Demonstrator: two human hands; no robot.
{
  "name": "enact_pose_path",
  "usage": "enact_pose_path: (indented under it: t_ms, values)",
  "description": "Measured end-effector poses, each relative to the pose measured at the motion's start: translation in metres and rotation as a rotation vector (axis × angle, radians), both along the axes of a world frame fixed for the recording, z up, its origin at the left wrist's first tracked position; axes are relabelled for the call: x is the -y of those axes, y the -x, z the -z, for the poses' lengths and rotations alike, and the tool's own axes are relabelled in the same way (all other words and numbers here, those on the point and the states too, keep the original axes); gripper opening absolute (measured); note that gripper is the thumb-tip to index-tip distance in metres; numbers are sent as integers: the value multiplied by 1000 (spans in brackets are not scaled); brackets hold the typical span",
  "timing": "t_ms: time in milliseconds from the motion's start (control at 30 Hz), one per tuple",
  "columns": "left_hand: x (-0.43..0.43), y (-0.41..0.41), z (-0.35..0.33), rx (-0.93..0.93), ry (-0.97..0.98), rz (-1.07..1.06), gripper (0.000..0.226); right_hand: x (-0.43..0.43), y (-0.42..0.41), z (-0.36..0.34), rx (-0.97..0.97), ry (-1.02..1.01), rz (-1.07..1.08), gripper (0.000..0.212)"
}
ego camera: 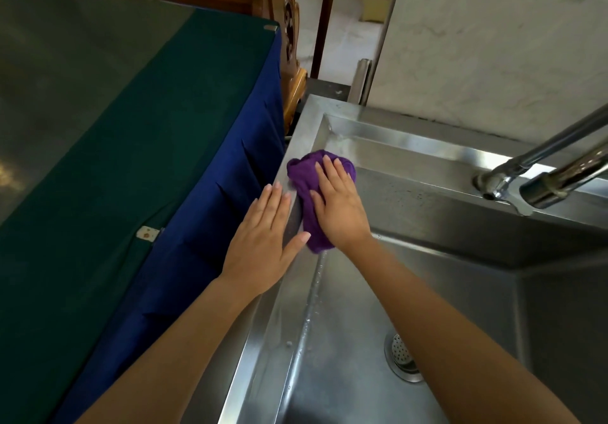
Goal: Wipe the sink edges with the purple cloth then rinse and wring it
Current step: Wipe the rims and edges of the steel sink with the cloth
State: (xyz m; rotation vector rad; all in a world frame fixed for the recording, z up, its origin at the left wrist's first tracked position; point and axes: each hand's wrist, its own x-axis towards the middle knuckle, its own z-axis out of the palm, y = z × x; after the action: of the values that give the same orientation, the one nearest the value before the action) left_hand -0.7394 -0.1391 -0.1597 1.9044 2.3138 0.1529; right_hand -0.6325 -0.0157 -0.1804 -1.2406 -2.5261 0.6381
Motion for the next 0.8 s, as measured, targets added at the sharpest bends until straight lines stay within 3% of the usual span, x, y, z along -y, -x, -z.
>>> enact_pose_path:
  t_ms: [333, 433, 567, 800]
  values:
    - [-23, -7, -5, 56, 17, -50, 99, -72, 9, -10, 98, -98, 48, 45]
    - [-45, -7, -10, 32, 24, -43, 87, -75, -1, -9, 110, -121, 11, 43]
    - [-72, -3, -11, 43, 53, -19, 70, -79, -32, -4, 106, -152, 55, 42]
    - [-76, -2, 3, -61, 19, -7, 78, -83, -109, 2, 10, -172, 238, 38]
